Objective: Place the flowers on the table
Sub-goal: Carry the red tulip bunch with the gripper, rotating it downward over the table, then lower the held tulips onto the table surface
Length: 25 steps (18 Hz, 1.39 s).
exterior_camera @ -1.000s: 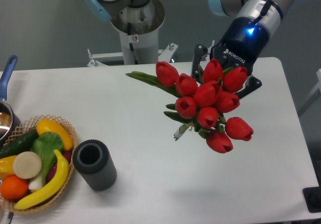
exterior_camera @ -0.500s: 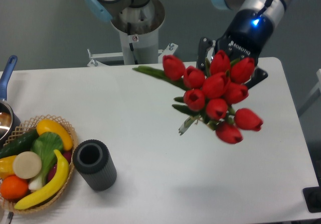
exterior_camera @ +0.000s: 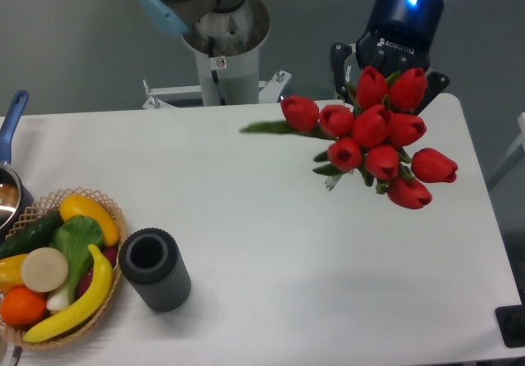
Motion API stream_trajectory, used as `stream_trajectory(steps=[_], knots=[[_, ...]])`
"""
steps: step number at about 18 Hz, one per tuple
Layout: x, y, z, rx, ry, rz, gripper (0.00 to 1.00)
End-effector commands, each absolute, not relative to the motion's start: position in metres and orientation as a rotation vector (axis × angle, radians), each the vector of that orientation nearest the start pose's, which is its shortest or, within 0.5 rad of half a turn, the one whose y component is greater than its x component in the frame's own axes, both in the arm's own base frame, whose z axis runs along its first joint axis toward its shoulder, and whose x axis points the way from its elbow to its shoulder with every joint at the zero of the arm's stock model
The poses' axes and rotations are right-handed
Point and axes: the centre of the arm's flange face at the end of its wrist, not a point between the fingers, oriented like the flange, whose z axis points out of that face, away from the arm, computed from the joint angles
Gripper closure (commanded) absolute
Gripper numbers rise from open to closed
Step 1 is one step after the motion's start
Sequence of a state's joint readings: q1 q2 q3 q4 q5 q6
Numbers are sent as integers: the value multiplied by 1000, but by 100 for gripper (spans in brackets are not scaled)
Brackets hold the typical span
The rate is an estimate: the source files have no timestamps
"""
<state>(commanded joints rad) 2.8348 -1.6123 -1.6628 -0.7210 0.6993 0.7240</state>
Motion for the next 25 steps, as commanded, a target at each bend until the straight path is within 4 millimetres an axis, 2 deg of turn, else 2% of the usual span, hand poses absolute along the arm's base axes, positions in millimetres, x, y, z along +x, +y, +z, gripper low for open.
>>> stream_trajectory(steps=[3,9,14,19,23,25], knots=[[-429,358,532,-2140,-202,165,64],[-414,370,466,-2383,-115,279,64],[-414,364,425,-2551,-16,293,64],[-414,364,400,-2733,64,318,64],[-412,378,374,-2846,143,304,64],[-410,389,353,-2921,182,292,64]])
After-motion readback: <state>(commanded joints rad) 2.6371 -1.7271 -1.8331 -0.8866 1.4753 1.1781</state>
